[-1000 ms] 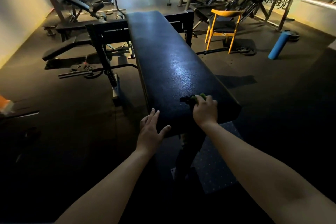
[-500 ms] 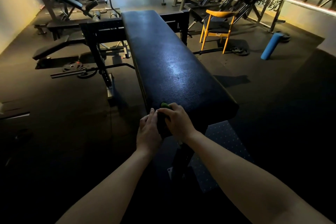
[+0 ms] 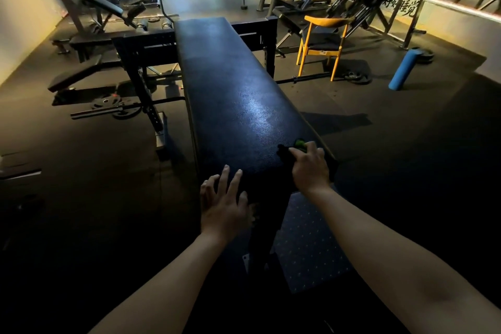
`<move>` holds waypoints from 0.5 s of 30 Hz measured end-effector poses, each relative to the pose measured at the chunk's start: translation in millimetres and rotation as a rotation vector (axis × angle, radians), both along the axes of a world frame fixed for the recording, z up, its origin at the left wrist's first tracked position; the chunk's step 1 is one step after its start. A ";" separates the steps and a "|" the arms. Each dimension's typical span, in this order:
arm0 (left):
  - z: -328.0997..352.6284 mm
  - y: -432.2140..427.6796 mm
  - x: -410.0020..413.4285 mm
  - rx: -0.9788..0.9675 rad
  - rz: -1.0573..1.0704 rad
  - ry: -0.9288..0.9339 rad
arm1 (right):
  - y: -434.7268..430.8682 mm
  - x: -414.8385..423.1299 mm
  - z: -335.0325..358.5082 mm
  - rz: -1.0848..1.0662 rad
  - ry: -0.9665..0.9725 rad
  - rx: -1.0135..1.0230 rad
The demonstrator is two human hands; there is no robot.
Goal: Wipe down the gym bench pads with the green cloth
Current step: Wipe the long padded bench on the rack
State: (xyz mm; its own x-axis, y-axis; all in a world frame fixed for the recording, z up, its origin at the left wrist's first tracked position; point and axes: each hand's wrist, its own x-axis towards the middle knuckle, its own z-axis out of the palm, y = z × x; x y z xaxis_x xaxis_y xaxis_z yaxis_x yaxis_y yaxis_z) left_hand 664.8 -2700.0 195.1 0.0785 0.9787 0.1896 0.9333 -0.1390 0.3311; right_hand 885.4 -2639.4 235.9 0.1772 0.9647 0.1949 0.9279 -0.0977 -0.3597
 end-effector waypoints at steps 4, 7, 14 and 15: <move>-1.3 3.4 6.3 0.034 0.059 -0.039 | 10.7 22.3 -0.8 -0.051 0.055 -0.009; 5.3 2.5 15.2 0.035 0.120 -0.120 | 13.1 13.9 1.1 0.135 0.195 0.012; 2.0 -22.4 66.3 0.135 0.207 -0.338 | -3.6 -42.2 16.3 0.804 0.535 -0.151; -1.0 -26.3 72.1 0.119 0.265 -0.319 | -7.1 -48.2 19.4 0.853 0.537 -0.195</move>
